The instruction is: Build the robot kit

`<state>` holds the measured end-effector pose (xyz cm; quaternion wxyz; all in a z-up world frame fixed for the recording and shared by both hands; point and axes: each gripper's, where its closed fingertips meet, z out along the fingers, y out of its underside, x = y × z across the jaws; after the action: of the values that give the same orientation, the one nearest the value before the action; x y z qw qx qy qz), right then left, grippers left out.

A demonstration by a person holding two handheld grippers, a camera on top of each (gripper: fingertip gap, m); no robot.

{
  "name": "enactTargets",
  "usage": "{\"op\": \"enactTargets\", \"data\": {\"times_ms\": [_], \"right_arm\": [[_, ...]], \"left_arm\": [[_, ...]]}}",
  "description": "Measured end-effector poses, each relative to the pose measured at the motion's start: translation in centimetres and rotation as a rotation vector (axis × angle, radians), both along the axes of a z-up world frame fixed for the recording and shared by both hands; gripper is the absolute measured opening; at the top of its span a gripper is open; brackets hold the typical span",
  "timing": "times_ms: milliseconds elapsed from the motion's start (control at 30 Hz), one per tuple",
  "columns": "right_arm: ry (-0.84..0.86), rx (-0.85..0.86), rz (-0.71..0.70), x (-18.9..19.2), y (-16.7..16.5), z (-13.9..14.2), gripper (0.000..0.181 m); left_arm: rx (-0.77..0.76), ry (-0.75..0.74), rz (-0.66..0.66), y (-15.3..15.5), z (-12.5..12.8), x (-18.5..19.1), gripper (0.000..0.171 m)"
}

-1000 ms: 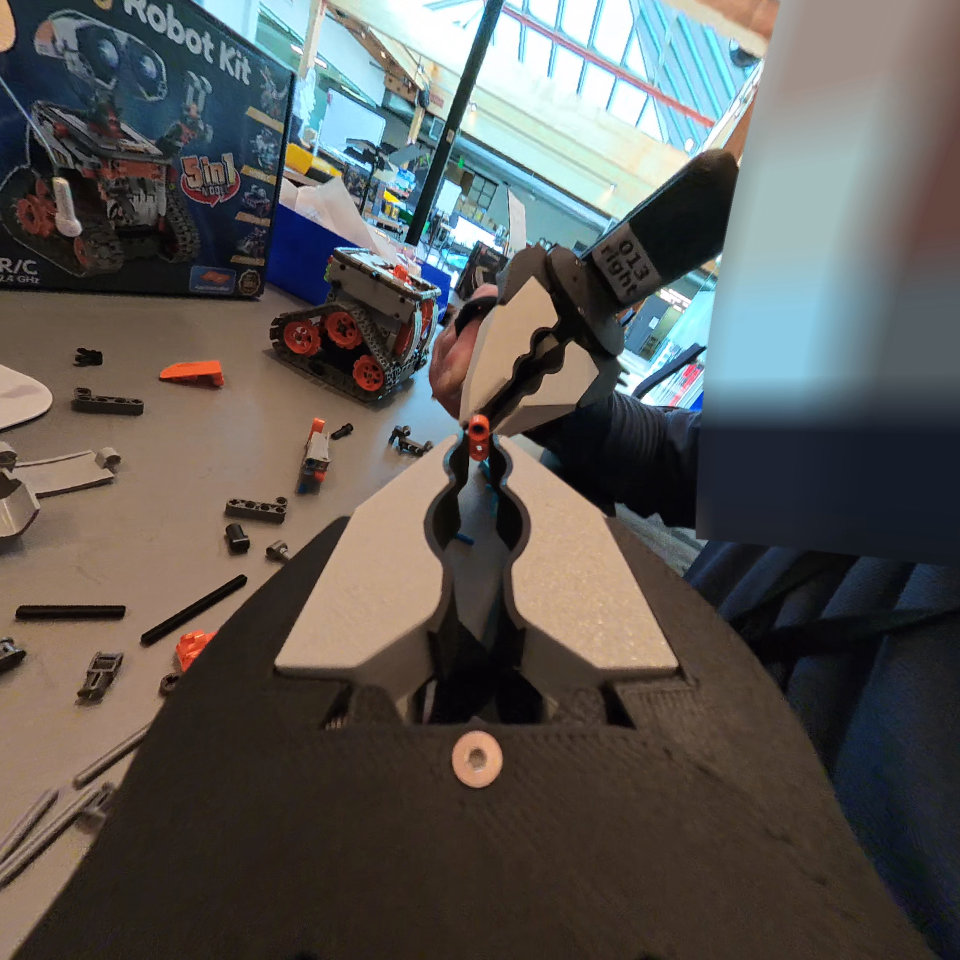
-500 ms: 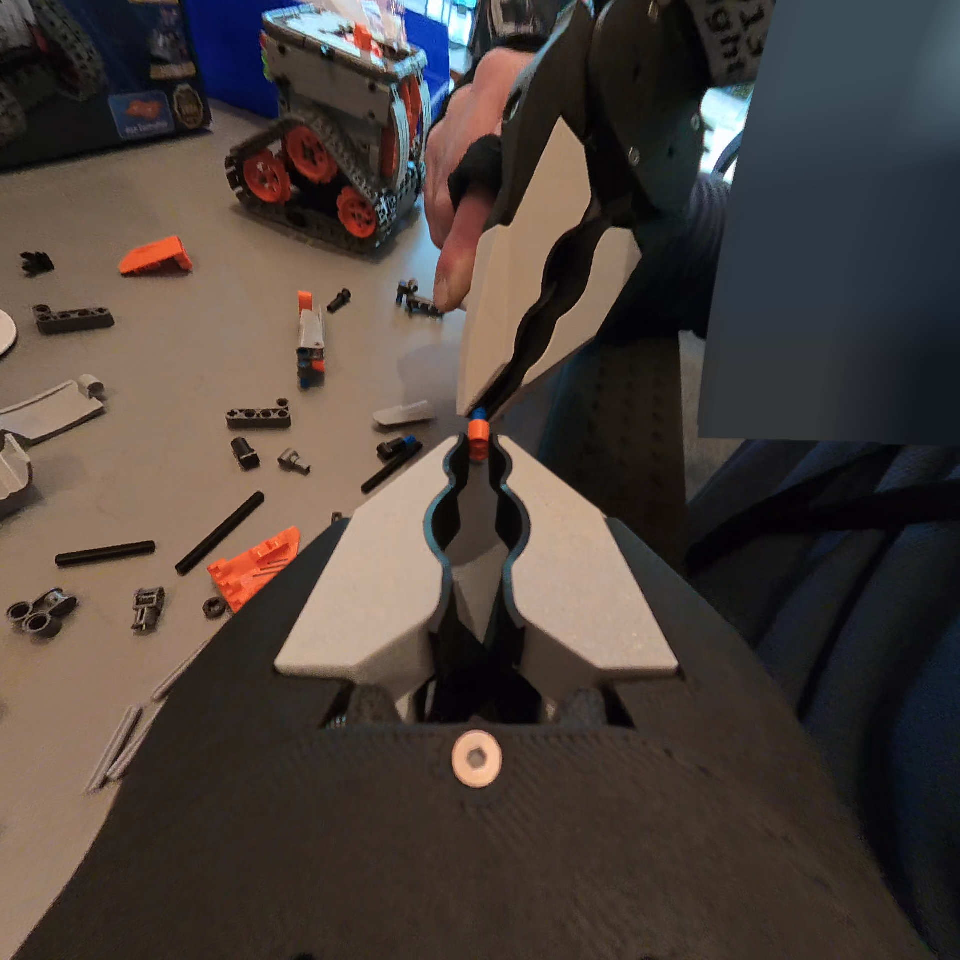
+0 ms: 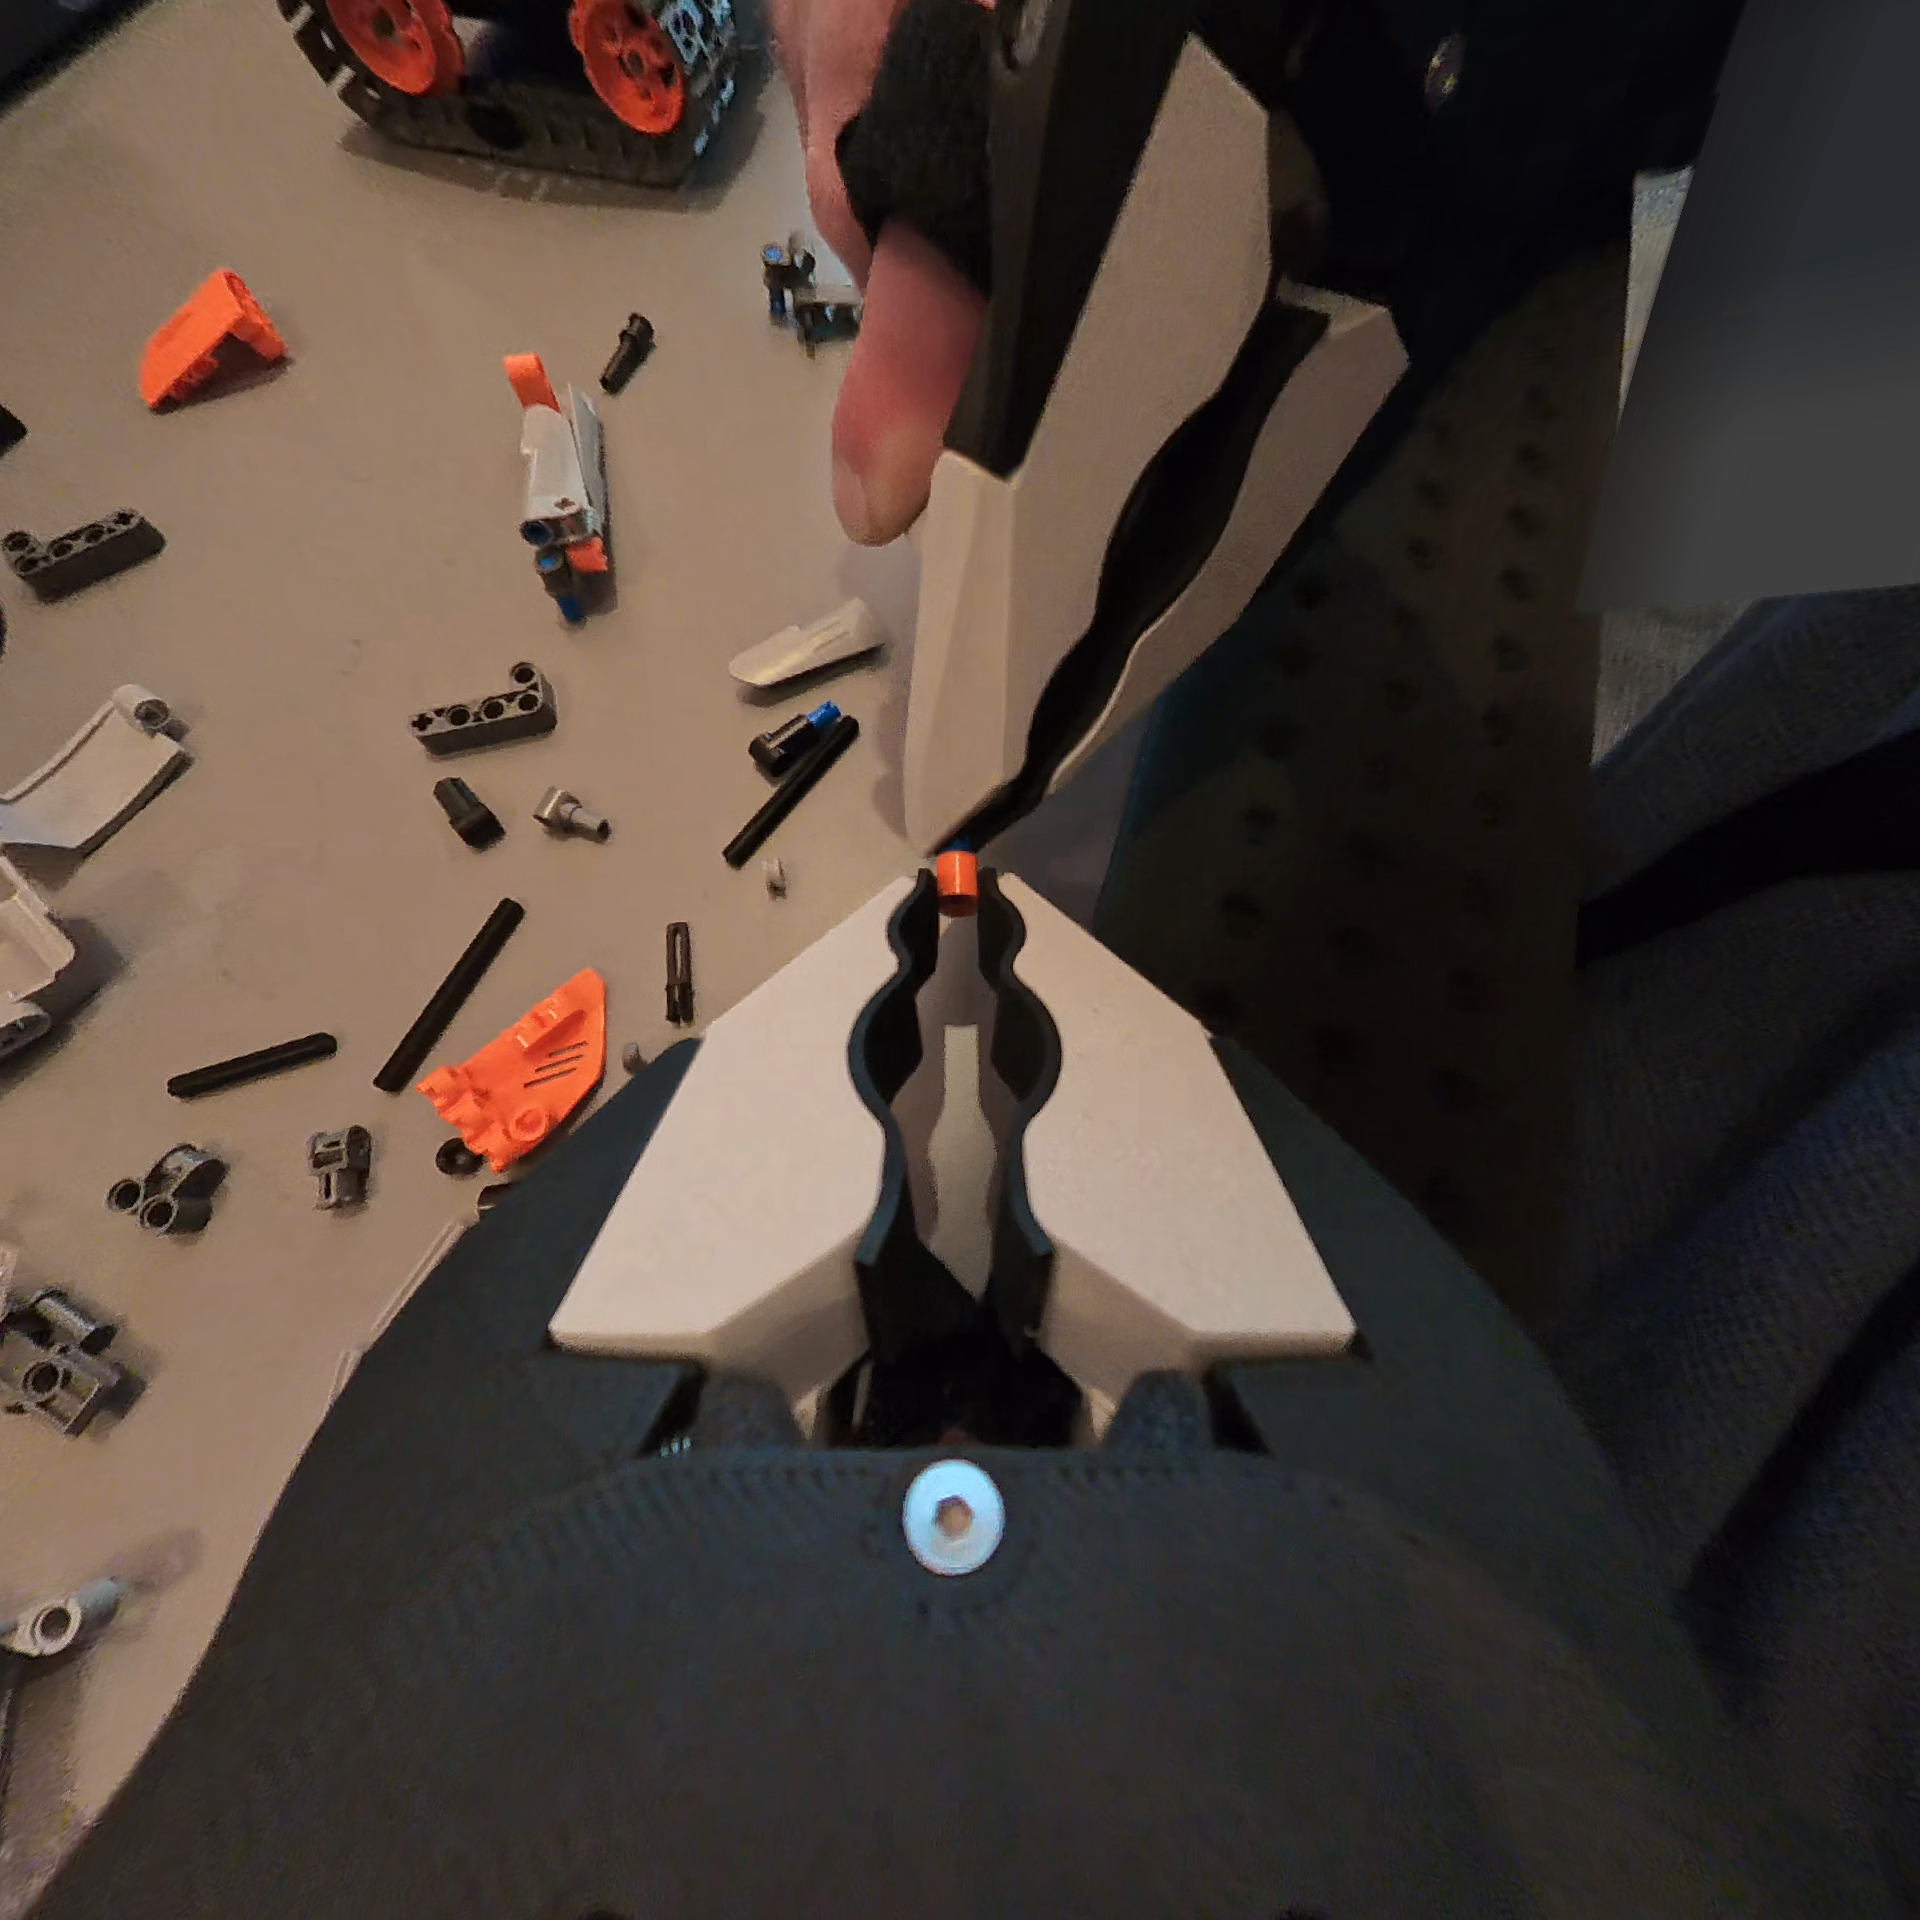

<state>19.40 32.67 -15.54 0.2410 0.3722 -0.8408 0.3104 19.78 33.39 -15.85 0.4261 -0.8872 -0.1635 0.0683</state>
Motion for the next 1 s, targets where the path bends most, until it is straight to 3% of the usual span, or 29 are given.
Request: {"op": "enactTargets", "data": {"times_ms": [100,267,333,500,700,1000], "right_arm": [[0.056,0.037,-0.002,-0.1,0.0,-0.6,0.001],[-0.033,0.026,-0.019,0.0,0.0,-0.7,0.000],[-0.156,-0.011,-0.060,-0.3,0.0,-0.2,0.001],[-0.274,-0.081,-0.096,-1.1,0.2,1.3,0.010],[-0.190,-0.090,-0.076,-0.8,-0.3,1.0,0.002],[-0.269,-0.246,-0.134,-2.1,-1.2,3.4,0.001]], "left_arm": [[-0.044,0.002,-0.001,0.0,-0.6,-0.1,0.005],[-0.052,0.012,-0.007,0.0,-0.7,0.0,0.005],[-0.018,0.015,0.010,0.0,-0.1,-0.4,0.006],[0.076,-0.019,0.026,-0.2,1.0,-0.7,0.006],[0.107,-0.060,0.017,-0.2,1.2,-0.7,0.006],[0.278,-0.001,0.074,-0.9,3.9,-2.0,0.006]]}}
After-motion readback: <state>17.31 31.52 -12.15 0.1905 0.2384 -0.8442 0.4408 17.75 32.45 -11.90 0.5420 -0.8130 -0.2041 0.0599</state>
